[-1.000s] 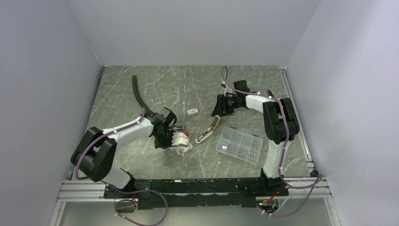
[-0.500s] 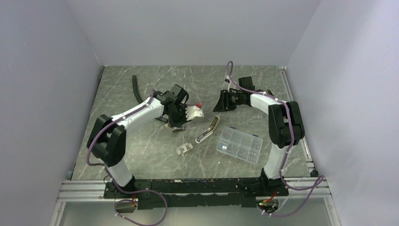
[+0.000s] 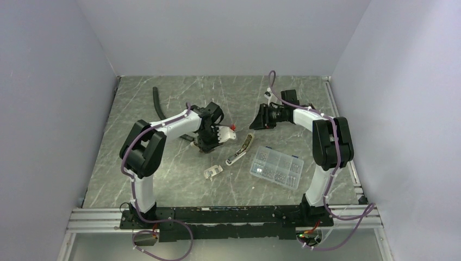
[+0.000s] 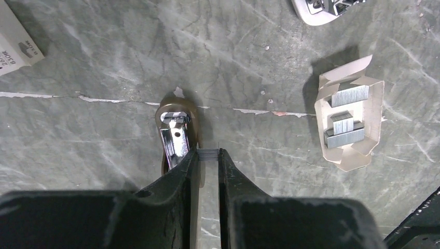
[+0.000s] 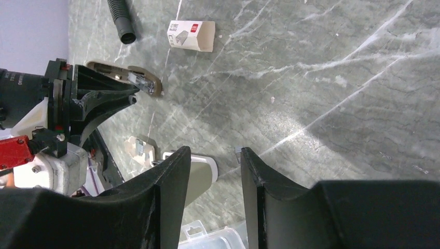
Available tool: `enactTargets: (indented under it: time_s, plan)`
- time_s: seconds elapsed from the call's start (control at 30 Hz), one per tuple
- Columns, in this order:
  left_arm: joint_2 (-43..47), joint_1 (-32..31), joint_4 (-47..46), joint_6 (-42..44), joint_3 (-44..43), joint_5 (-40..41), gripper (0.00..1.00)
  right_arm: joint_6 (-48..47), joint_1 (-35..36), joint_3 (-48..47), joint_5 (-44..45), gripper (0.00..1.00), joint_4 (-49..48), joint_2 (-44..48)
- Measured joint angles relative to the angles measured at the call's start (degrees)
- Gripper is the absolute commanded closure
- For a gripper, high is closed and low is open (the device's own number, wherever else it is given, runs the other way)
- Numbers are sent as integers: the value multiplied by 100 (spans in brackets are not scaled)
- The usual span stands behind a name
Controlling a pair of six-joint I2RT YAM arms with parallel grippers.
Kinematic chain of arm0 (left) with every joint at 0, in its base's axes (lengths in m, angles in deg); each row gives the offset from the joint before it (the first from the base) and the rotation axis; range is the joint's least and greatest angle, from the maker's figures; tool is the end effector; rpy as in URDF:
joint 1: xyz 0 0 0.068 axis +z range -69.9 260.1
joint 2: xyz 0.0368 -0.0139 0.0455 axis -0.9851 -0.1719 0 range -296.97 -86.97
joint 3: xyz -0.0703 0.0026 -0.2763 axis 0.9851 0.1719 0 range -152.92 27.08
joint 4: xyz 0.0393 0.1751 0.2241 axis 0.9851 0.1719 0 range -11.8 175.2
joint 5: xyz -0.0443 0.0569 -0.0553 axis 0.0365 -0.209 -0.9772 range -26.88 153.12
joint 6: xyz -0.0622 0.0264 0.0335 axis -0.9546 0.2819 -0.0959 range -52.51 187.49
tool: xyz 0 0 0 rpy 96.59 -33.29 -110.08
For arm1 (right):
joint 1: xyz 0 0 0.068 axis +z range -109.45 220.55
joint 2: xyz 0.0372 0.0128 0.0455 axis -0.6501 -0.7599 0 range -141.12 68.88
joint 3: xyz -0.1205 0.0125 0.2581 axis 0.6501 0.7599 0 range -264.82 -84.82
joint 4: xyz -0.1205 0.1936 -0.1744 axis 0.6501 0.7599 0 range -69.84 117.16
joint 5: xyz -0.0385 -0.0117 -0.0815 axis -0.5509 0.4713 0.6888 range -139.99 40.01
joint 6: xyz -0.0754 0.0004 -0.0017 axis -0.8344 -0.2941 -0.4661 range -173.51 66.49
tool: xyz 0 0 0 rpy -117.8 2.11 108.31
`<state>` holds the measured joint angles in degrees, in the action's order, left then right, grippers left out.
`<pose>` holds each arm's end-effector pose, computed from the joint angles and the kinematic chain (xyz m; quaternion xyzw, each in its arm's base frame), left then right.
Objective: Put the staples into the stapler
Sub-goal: Install the staple into the stapler.
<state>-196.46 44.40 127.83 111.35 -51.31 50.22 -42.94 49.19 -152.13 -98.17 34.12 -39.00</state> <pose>0.3152 -0.2440 0.1510 0.6407 0.7554 -0.1060 0.0880 0.4063 0.1096 0.1505 -0.1097 0.8715 0.4297 0.2094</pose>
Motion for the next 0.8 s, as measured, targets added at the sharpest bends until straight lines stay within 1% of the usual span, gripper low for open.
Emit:
enactTargets:
  time_s: [0.53,0.8]
  plan:
    - [114,-2,37,2,-142,17,91,125,-33,52,-190,58,-74,-7]
    - [39,-2,42,-4,-304,186,90,146,-42,63,-192,58,-85,-7]
